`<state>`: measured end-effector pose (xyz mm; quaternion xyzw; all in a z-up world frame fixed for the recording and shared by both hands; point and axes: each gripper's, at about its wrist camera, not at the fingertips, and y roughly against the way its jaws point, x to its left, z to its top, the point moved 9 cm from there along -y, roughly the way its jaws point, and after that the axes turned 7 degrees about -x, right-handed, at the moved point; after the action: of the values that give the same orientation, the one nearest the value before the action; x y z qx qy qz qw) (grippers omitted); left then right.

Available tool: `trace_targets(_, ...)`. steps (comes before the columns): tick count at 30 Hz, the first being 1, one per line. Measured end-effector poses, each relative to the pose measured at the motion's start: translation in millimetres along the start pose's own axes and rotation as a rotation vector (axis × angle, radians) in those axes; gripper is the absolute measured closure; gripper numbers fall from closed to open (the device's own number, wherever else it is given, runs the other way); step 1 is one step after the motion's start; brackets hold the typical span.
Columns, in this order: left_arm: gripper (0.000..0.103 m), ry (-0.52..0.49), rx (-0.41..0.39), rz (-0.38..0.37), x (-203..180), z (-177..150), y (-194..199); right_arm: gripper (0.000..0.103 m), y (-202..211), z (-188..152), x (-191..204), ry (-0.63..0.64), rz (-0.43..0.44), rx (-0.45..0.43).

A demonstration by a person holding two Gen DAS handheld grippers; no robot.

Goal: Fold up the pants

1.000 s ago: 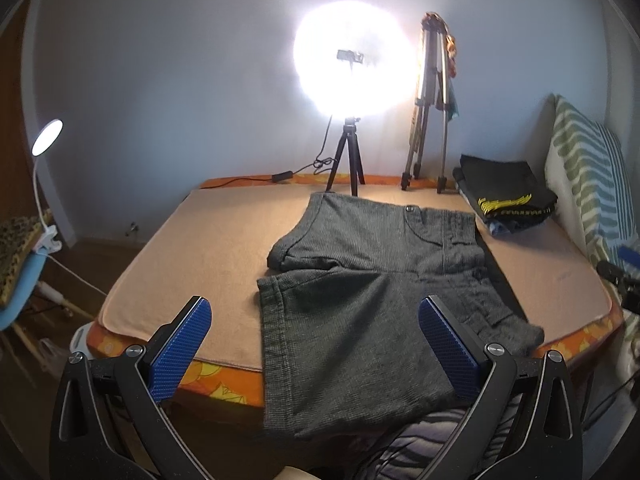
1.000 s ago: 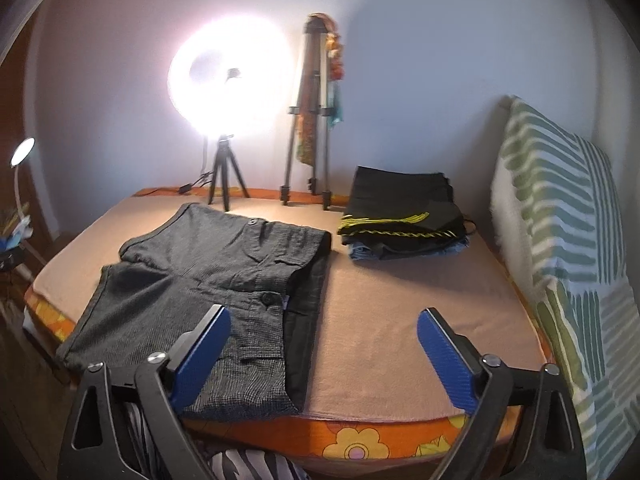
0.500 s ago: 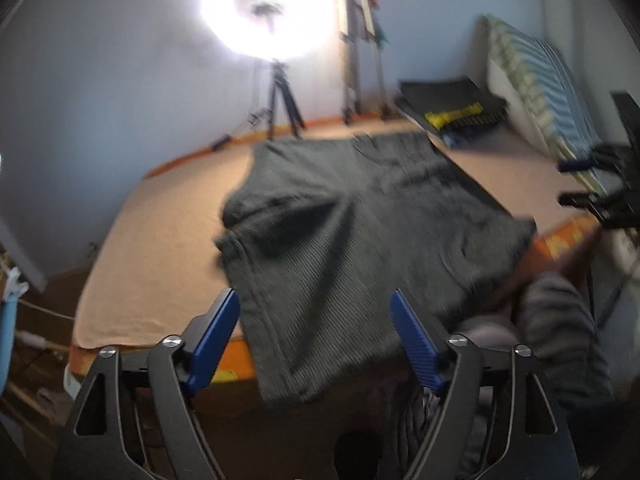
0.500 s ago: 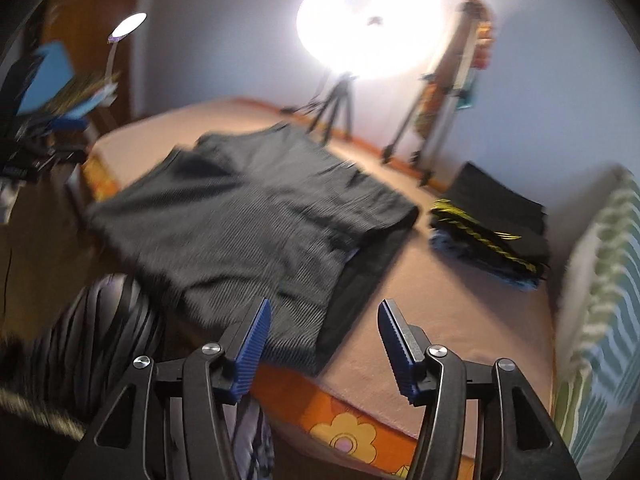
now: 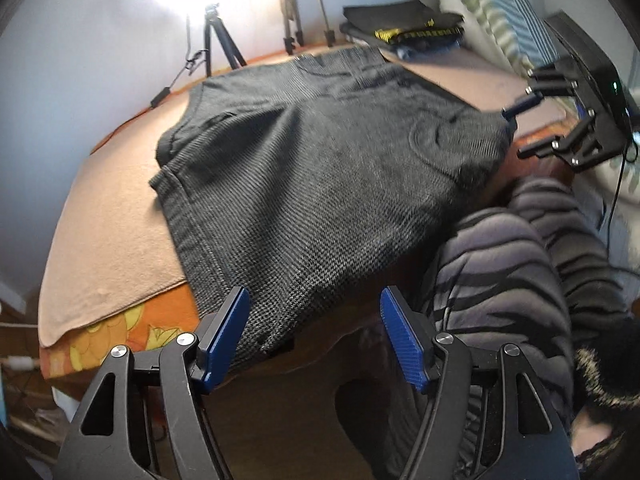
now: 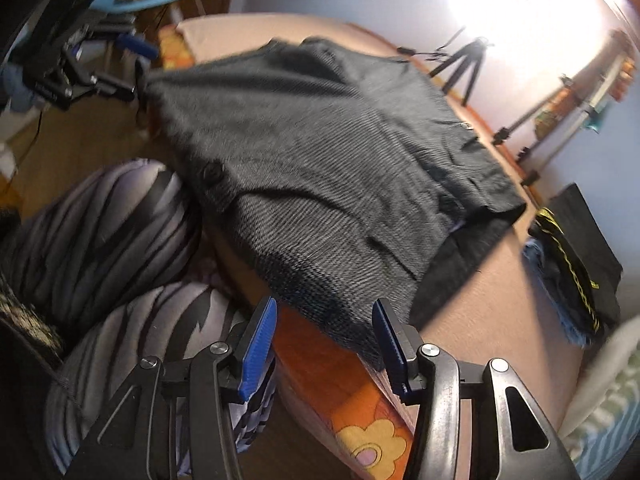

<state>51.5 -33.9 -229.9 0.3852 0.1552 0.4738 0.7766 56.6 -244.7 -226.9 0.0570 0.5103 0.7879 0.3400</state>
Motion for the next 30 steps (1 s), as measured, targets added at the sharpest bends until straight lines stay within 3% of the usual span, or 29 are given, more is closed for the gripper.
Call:
trace_targets(14, 0.046, -0.088, 0.049, 0.021, 4.8, -18.6, -33.5, 0.053, -28.8, -6.4, 0.3, 0.095, -0.015, 0.071)
trace_targets(15, 0.046, -0.095, 0.049, 0.026, 5.1, -18.7, -35.0, 0.054, -28.9, -6.2, 0.8, 0.094, -0.009, 0.072)
trace_targets(17, 0.047, -0.105, 0.047, 0.029, 5.3, -19.2, -36.6, 0.066, -29.8, -4.9, -1.8, 0.082, -0.005, 0.077)
trace_targets(20, 0.062, -0.137, 0.041, 0.057, 6.1, -18.5, -37.8, 0.075, -24.7, 0.0, -9.8, 0.034, 0.0, 0.058)
trace_targets(22, 0.083, -0.151, 0.033, 0.071, 7.7, -16.8, -37.2, 0.078, -20.1, 4.5, -16.7, -0.009, 0.01, 0.036)
trace_targets(24, 0.094, -0.133, 0.013, 0.049, 8.7, -12.1, -33.3, 0.079, -16.0, 9.0, -21.6, -0.028, 0.005, 0.017)
trace_targets(30, 0.098, -0.1, -0.08, 0.069, 24.3, 18.6, -16.7, 0.082, -7.1, 25.1, -32.2, -0.038, -0.043, -0.023)
